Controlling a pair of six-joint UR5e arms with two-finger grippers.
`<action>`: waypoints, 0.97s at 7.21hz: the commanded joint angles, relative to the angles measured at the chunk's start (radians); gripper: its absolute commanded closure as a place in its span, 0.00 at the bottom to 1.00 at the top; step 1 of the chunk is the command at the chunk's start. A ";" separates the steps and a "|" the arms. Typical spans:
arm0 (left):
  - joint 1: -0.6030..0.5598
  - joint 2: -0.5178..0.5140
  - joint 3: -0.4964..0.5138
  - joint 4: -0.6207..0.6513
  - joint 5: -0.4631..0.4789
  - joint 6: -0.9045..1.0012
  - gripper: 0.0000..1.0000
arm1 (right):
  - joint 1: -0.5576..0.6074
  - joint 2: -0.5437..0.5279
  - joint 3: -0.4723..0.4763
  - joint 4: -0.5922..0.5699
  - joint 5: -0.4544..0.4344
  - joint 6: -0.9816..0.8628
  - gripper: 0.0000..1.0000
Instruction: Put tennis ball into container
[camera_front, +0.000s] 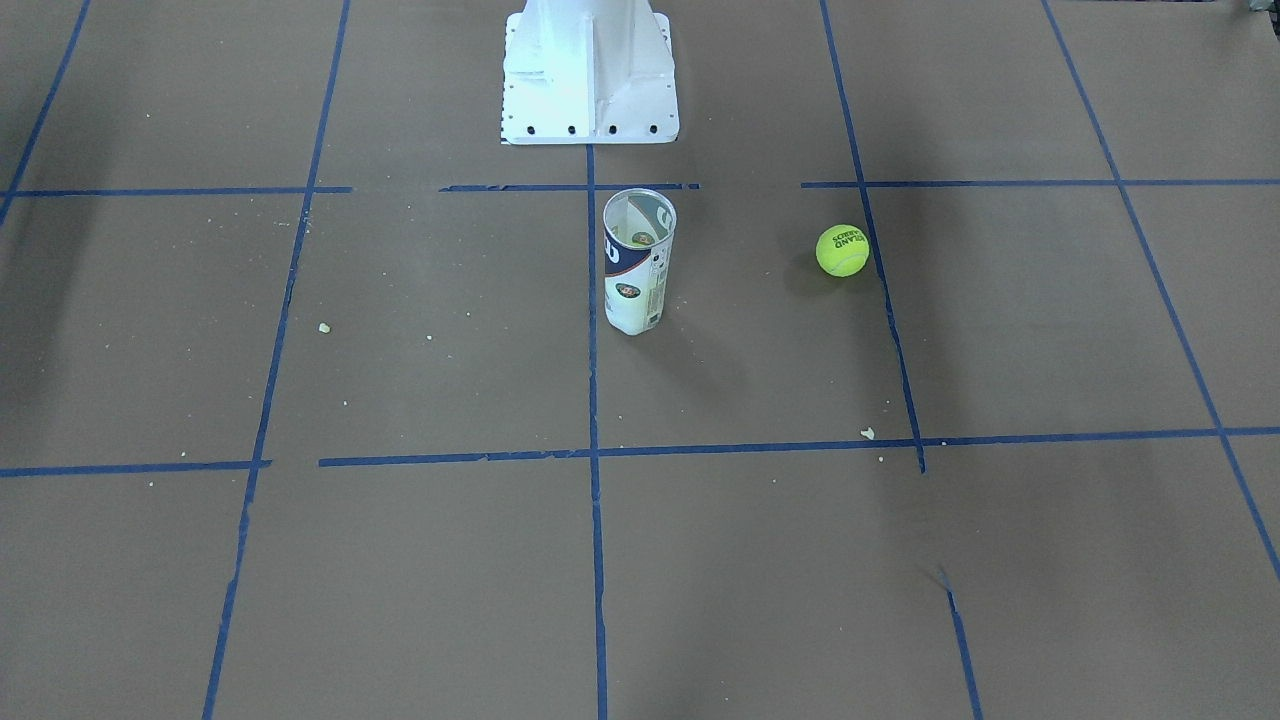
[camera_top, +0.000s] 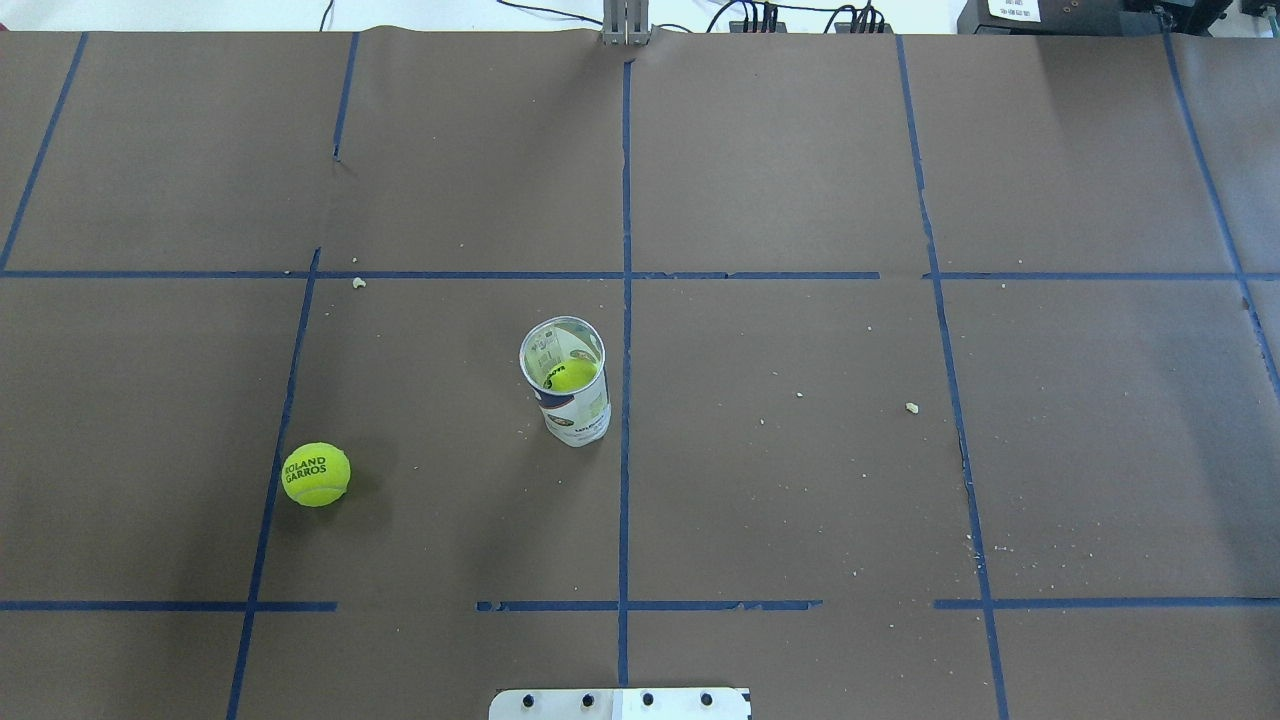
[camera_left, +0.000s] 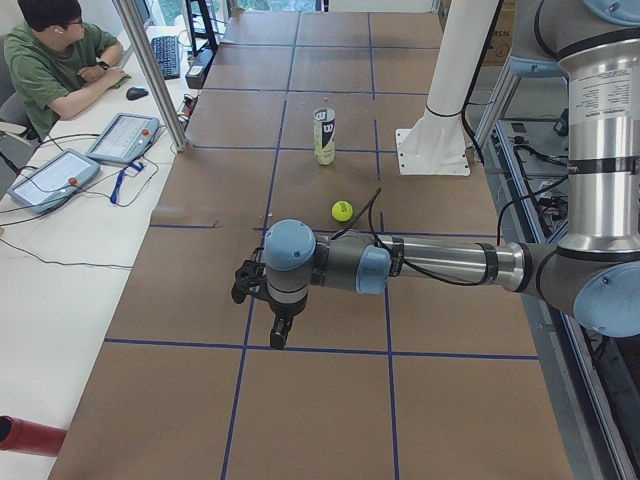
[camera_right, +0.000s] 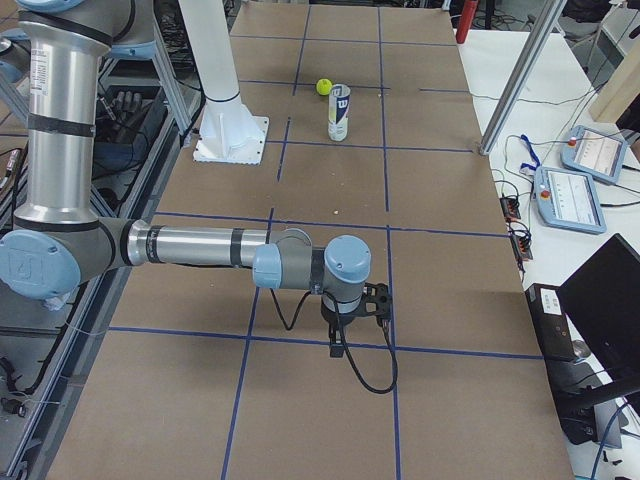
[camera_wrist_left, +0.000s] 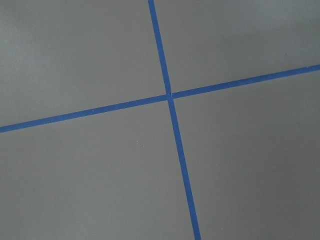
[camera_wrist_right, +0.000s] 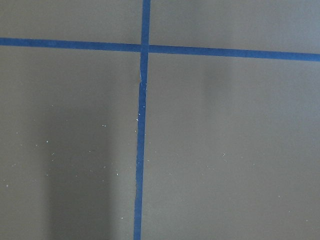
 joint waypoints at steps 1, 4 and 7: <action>0.000 0.000 -0.003 0.002 0.001 0.018 0.00 | 0.000 0.001 0.000 0.000 0.000 0.000 0.00; 0.003 -0.017 0.011 -0.001 0.001 0.011 0.00 | 0.000 0.001 0.000 0.000 0.000 0.000 0.00; -0.008 -0.109 0.020 -0.008 0.016 -0.099 0.00 | 0.000 0.000 0.000 0.000 0.000 0.000 0.00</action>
